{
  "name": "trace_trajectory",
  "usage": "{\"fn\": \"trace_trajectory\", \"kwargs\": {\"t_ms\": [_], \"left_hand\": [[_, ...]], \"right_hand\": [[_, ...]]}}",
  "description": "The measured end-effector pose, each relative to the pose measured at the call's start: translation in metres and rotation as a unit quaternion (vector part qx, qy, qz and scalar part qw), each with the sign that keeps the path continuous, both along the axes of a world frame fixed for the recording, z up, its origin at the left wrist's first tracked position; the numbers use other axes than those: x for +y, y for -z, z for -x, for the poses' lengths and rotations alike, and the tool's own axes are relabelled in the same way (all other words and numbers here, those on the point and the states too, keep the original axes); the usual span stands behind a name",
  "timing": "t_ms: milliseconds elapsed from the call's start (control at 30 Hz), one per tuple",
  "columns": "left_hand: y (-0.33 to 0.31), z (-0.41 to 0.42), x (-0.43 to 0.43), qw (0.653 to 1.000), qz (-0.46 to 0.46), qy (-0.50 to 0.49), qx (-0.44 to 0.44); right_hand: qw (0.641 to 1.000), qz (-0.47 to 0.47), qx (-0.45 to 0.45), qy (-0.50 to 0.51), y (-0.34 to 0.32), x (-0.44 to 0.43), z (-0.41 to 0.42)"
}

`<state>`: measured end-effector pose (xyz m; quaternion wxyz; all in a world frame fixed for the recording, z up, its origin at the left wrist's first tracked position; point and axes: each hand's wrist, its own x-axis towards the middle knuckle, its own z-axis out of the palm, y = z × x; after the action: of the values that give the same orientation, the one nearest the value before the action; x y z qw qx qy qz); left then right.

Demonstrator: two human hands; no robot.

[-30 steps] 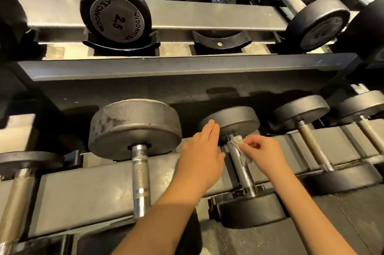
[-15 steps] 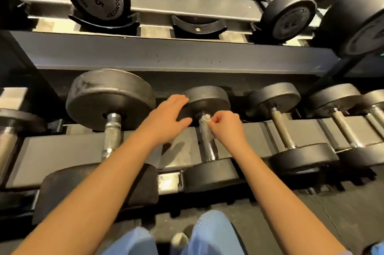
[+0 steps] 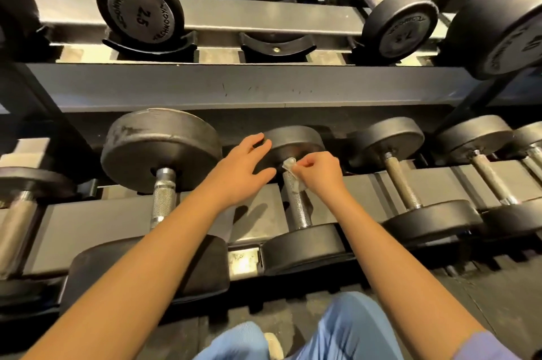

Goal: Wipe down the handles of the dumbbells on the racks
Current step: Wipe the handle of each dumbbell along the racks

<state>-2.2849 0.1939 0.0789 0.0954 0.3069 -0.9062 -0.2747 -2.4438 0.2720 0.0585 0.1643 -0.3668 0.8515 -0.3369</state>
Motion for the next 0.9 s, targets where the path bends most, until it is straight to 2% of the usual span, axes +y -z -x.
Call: {"fn": "trace_trajectory", "kwargs": {"t_ms": [167,433,667,900], "left_hand": [[-0.002,0.0,-0.003,1.0,-0.009,0.008,-0.008],[-0.001,-0.001,-0.006,1.0,-0.021,0.009,-0.009],[-0.001,-0.001,-0.008,0.999,-0.028,0.012,-0.007],[-0.001,-0.001,-0.01,0.999,-0.035,0.017,-0.002]], "right_hand": [[0.997,-0.066,-0.018,-0.043,0.008,0.025,0.005],[1.0,0.011,0.006,-0.013,0.007,0.0,0.001],[0.997,-0.04,0.008,-0.064,0.008,0.02,0.001],[1.0,-0.004,-0.001,-0.021,0.001,-0.004,0.0]]}}
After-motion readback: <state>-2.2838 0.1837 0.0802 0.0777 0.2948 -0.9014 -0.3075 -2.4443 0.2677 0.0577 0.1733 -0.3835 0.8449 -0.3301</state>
